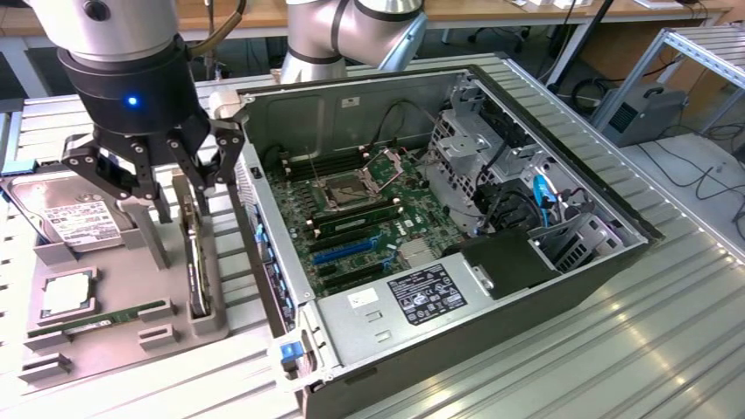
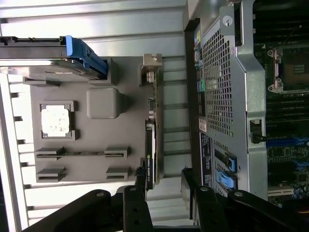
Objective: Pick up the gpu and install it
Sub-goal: 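Pick up the gpu and move the gpu toward the slot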
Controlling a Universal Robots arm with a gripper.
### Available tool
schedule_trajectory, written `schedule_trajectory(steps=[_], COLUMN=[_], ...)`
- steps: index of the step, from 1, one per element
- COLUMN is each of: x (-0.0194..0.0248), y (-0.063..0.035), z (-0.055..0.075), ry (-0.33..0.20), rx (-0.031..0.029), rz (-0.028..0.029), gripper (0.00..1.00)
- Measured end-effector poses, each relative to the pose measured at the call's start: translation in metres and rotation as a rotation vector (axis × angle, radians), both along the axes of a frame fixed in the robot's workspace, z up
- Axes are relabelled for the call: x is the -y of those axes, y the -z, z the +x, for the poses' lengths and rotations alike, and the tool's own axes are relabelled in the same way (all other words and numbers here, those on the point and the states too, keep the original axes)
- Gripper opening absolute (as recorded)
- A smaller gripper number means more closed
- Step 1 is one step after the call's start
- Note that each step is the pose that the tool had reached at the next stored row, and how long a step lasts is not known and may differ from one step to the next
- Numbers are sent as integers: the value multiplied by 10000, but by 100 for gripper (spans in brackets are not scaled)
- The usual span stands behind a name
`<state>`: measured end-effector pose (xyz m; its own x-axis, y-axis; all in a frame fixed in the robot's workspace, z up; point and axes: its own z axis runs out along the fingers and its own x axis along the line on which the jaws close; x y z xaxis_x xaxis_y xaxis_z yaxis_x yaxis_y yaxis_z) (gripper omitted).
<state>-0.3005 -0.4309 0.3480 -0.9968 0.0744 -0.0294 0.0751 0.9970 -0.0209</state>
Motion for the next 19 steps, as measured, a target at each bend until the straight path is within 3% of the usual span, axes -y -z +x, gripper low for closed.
schedule_trajectory(steps=[19], x=[0], y=[32], z=[0], ry=[0], rx=[0], rz=[-149], gripper=[42])
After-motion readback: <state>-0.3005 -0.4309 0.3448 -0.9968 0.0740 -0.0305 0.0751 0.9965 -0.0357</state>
